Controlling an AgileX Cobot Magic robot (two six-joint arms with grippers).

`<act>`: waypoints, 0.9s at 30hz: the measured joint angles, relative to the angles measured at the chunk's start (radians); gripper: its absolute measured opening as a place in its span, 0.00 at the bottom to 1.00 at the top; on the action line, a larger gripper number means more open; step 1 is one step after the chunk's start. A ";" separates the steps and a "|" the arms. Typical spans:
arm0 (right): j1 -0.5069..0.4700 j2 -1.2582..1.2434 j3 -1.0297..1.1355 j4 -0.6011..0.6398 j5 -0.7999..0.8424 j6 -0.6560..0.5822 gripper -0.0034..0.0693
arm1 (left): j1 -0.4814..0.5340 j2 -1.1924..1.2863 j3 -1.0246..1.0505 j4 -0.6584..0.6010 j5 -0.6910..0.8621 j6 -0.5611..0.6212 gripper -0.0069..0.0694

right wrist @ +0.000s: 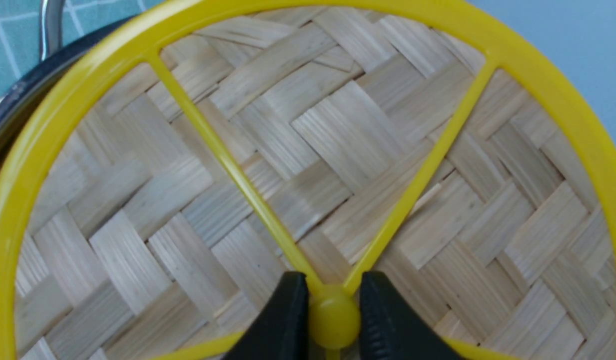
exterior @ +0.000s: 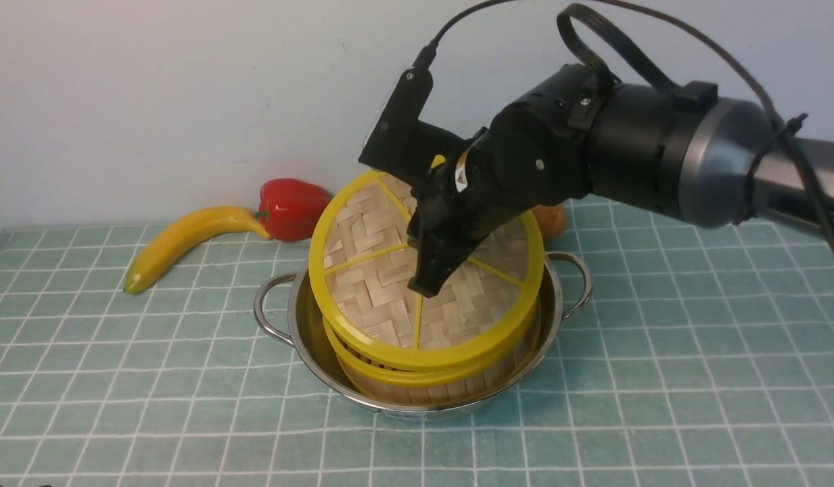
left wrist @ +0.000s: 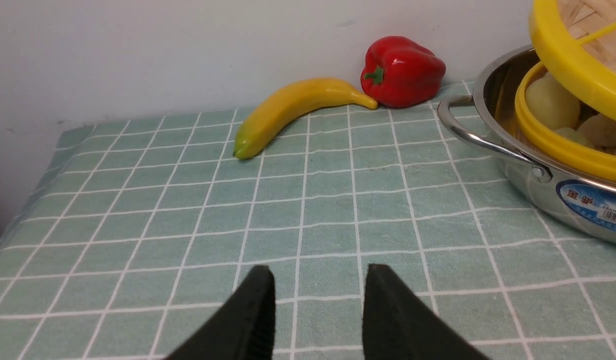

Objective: Place the steamer in the pot on the blue tablecloth, and put the lid on the steamer.
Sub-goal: 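Place the bamboo steamer lid onto the steamer basket in the pot with the right gripper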

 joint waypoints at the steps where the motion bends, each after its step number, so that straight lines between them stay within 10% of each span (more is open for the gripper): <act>1: 0.000 0.000 0.000 0.001 0.000 0.000 0.25 | 0.000 0.000 0.000 0.000 0.000 0.000 0.41; 27: 0.000 -0.017 -0.003 0.021 -0.033 -0.030 0.25 | 0.000 0.000 0.000 0.000 0.000 0.000 0.41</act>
